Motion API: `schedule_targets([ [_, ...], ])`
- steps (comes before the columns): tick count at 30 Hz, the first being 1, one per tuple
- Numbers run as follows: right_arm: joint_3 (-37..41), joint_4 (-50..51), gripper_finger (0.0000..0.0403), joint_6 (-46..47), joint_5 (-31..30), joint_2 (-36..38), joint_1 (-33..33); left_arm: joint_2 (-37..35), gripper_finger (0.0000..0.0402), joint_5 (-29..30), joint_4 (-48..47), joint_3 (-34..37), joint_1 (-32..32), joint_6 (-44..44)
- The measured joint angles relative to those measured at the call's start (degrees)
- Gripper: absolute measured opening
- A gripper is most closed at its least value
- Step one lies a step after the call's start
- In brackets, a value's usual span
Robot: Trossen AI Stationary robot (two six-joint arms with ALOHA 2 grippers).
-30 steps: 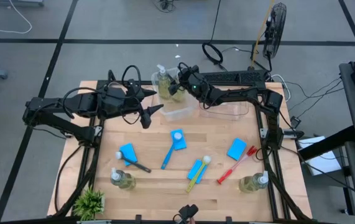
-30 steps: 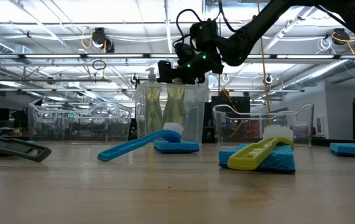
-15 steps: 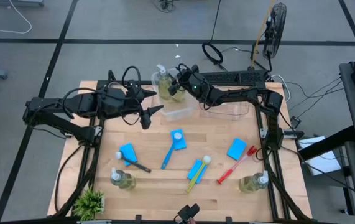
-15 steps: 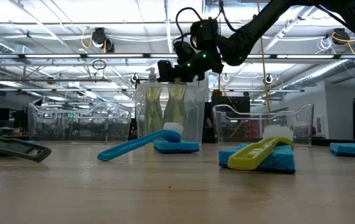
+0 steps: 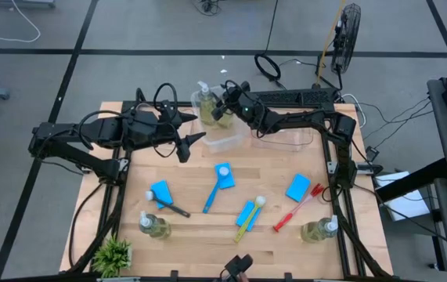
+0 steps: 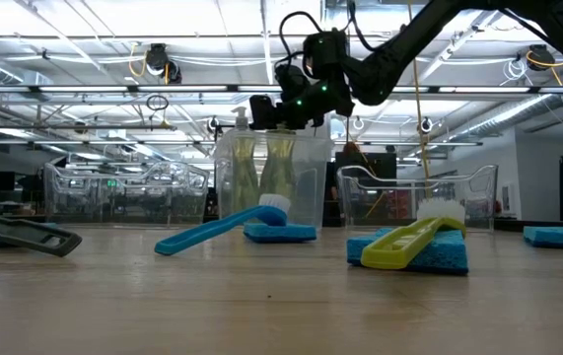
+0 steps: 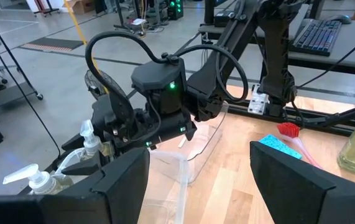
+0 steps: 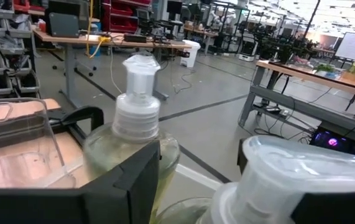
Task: Pick & Place Kitchen Sink Supplies
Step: Put the dishwashing liquid bottle into the white bin
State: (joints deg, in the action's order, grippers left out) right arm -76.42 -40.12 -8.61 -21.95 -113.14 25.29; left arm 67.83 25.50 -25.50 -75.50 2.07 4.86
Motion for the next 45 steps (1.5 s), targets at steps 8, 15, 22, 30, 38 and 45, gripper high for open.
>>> schedule_targets([
  [8, 0.04, -1.66, 0.0201, -3.20, -0.57, 0.00, 0.63, 0.00, 0.0273, 0.02, 0.00, 0.00, 0.00, 0.07],
  [15, 0.04, -2.20, 0.0200, -3.00, -0.46, 0.00, 0.63, 0.00, 0.0273, 0.07, -0.02, 0.00, -0.15, -0.13],
  [22, 0.04, -2.95, 0.0209, -4.85, -0.57, 0.04, 0.71, 0.00, 0.0274, 0.09, 0.00, 0.00, -0.15, -0.64],
  [30, -0.02, -3.46, 0.0230, -5.01, -0.54, 0.17, 0.70, 0.00, 0.0273, 0.09, 0.00, 0.00, -0.15, -0.68],
  [38, -0.02, -3.38, 0.0262, -4.90, -0.44, 0.17, 0.72, 0.00, 0.0273, 0.09, -0.01, 0.00, -0.15, -0.68],
  [45, -0.04, -3.37, 0.0281, -4.78, -0.44, 0.17, 0.78, 0.00, 0.0273, 0.09, -0.02, 0.00, -0.15, -0.86],
])
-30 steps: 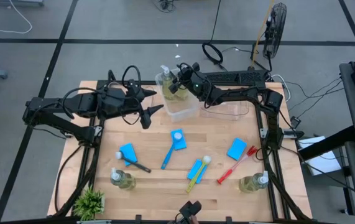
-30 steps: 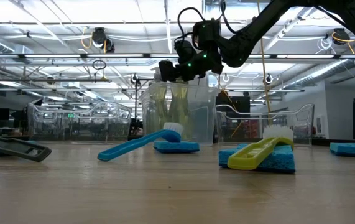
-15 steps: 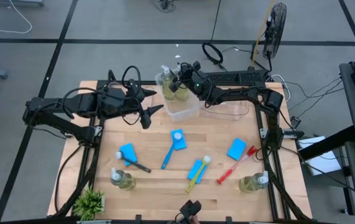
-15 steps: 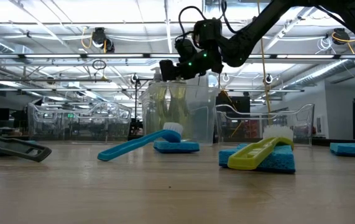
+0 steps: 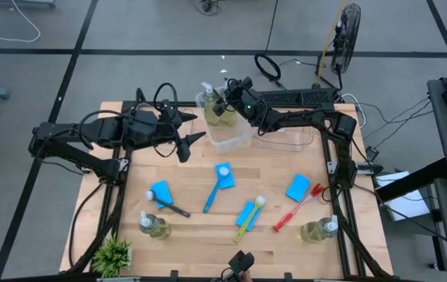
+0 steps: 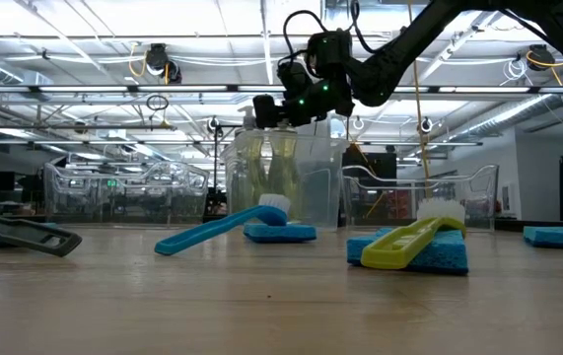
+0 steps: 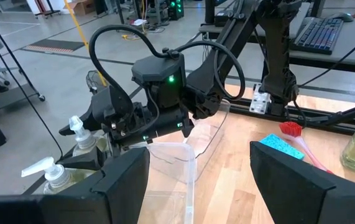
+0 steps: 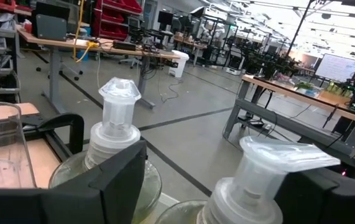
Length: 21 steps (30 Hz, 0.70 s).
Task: Pick & Place Kitchen Sink Supplies
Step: Put the dishwashing liquid bottle into the white bin
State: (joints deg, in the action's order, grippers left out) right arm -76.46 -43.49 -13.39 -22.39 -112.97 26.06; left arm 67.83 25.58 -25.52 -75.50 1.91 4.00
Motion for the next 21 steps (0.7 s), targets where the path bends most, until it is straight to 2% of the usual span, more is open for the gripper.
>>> schedule_targets([
  [9, -0.09, 2.06, 0.0291, -3.81, -0.04, 0.00, 0.00, 0.00, 0.0274, 0.00, 0.01, 0.00, 0.00, -0.50],
  [21, -0.11, 3.36, 0.0291, -3.80, -0.04, 0.11, 0.03, -0.02, 0.0274, -0.02, 0.00, 0.00, 0.00, -0.54],
])
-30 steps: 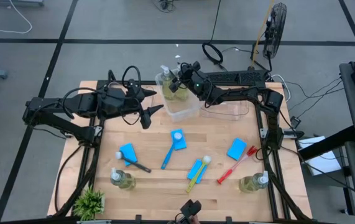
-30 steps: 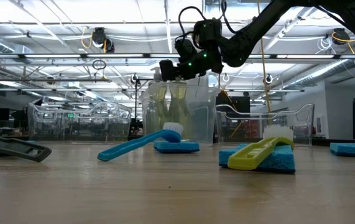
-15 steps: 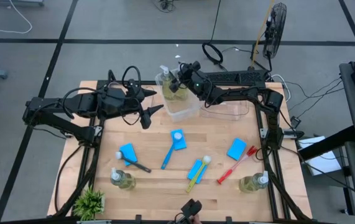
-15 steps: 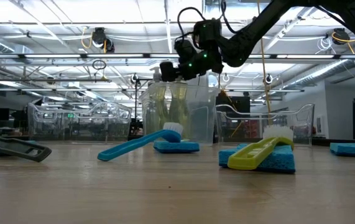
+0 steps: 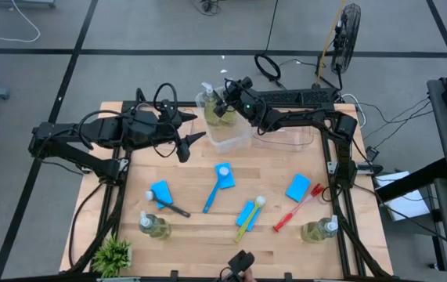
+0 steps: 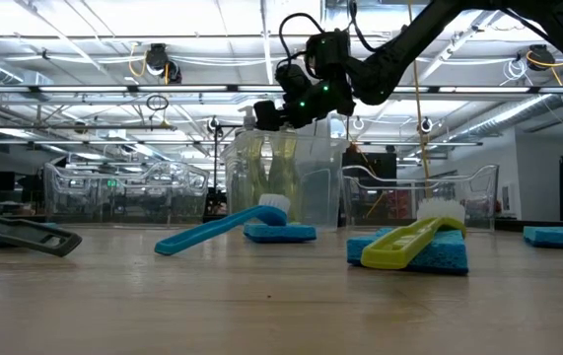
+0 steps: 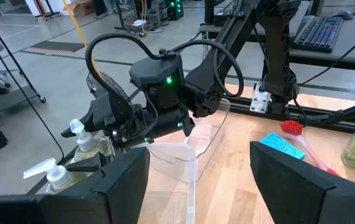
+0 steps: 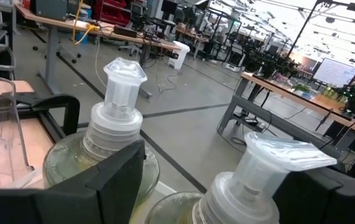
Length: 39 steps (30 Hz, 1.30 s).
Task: Pick & Place Kitchen Sink Supplies
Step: Put the dishwashing liquid bottle into the white bin
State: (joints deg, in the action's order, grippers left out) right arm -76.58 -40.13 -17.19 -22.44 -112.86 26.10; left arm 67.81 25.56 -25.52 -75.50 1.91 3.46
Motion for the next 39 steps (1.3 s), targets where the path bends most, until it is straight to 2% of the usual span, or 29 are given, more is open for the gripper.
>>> schedule_targets([
  [35, -0.09, 15.31, 0.0293, 6.14, 0.25, 3.02, 0.45, 0.02, 0.0273, -0.25, 0.01, 0.00, 0.11, -0.27],
  [39, -0.11, 15.91, 0.0293, 6.27, 2.43, 3.06, 0.51, 0.02, 0.0273, -0.26, 0.02, 0.00, 0.11, -0.20],
])
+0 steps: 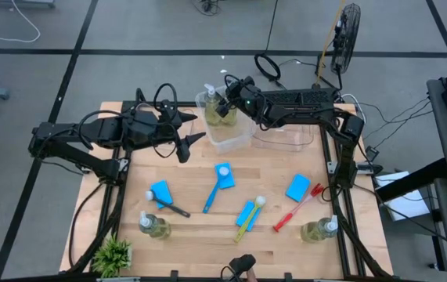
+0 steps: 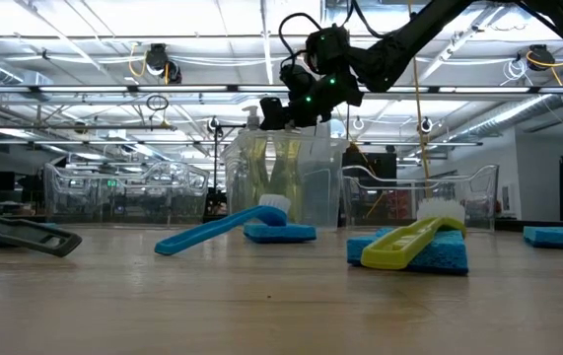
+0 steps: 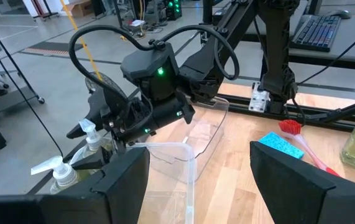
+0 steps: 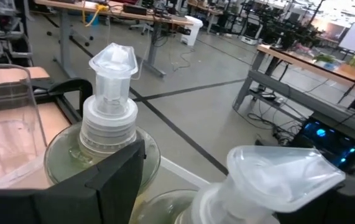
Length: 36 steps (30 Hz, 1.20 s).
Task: Pick & Place Kitchen Sink Supplies
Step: Put the dishwashing liquid bottle into the white bin
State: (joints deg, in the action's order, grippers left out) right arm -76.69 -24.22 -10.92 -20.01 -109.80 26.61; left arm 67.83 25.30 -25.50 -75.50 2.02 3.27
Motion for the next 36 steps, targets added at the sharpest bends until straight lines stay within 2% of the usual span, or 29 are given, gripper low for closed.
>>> schedule_targets([
  [11, 0.03, 0.40, 0.0293, 1.39, 1.04, -0.07, 0.41, 0.02, 0.0273, 0.02, -0.02, 0.00, 1.12, 0.00],
  [20, 0.07, 1.80, 0.0293, 1.59, 5.33, -0.13, 1.29, 0.02, 0.0274, 0.04, -0.02, 0.00, 2.22, -0.07],
  [26, 0.11, 2.65, 0.0293, 5.51, 8.10, -0.17, 1.75, 0.02, 0.0273, 0.04, -0.02, 0.00, 2.27, -0.11],
  [29, 0.13, 2.65, 0.0293, 6.41, 6.34, -0.17, 1.65, 0.02, 0.0273, 0.04, -0.04, -0.01, 2.27, -0.09],
  [33, 0.13, 2.57, 0.0293, 6.38, 0.30, -0.16, 1.33, 0.02, 0.0273, 0.04, -0.09, 0.00, 2.27, -0.10],
  [36, 0.13, 3.17, 0.0293, 6.90, -0.11, 0.55, 1.36, 0.02, 0.0273, 0.04, -0.09, 0.00, 2.25, -0.09],
])
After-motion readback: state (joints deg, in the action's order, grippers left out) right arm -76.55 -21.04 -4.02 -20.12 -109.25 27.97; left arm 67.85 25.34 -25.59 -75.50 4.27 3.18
